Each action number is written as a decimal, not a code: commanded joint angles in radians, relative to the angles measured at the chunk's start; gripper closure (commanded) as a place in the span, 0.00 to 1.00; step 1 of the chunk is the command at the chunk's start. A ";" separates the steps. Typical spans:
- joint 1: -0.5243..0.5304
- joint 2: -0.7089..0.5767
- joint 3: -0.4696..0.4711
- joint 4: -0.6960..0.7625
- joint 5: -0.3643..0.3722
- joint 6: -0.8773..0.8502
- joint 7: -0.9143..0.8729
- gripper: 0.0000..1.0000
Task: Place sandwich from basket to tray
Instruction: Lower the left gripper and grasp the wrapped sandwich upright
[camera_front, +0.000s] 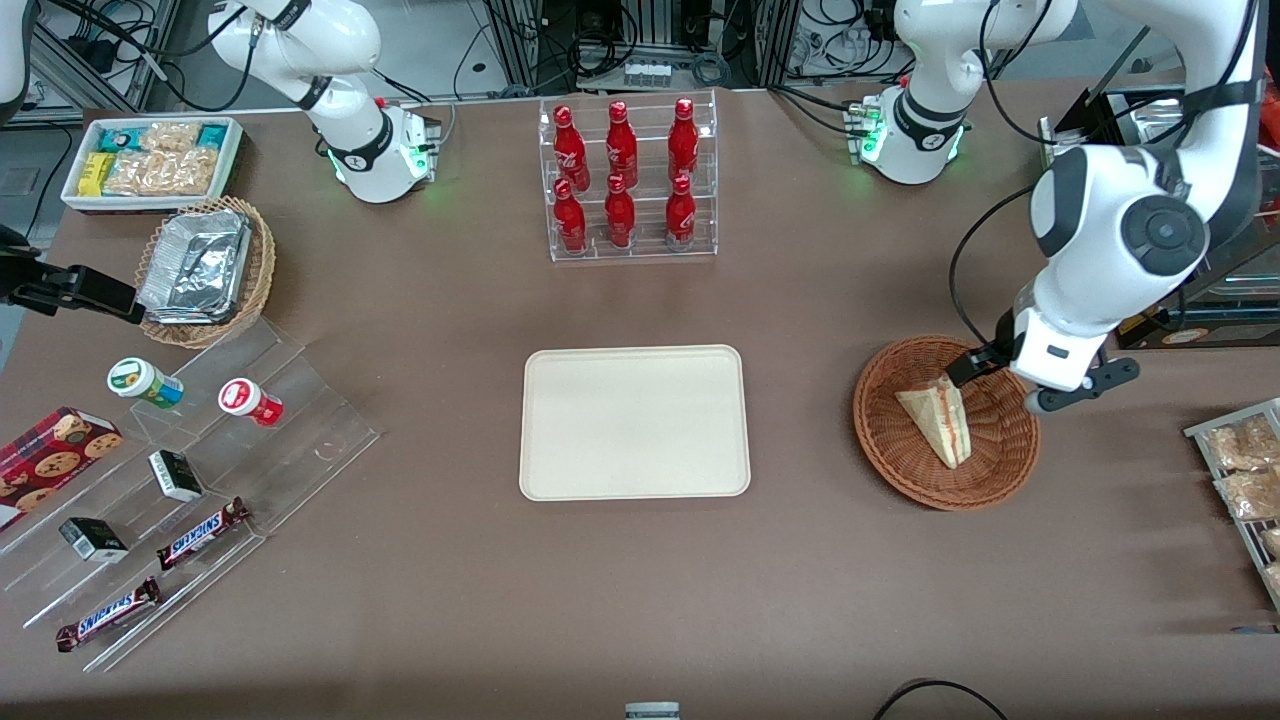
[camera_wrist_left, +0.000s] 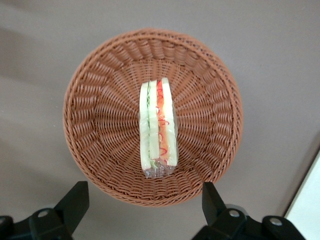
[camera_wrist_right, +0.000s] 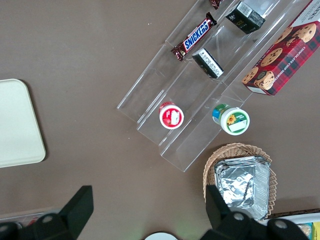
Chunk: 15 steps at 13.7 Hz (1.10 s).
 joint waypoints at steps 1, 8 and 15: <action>-0.009 0.021 -0.001 -0.056 0.004 0.097 -0.052 0.00; -0.009 0.147 -0.001 -0.091 0.004 0.272 -0.081 0.00; -0.009 0.198 -0.001 -0.111 0.004 0.329 -0.116 0.96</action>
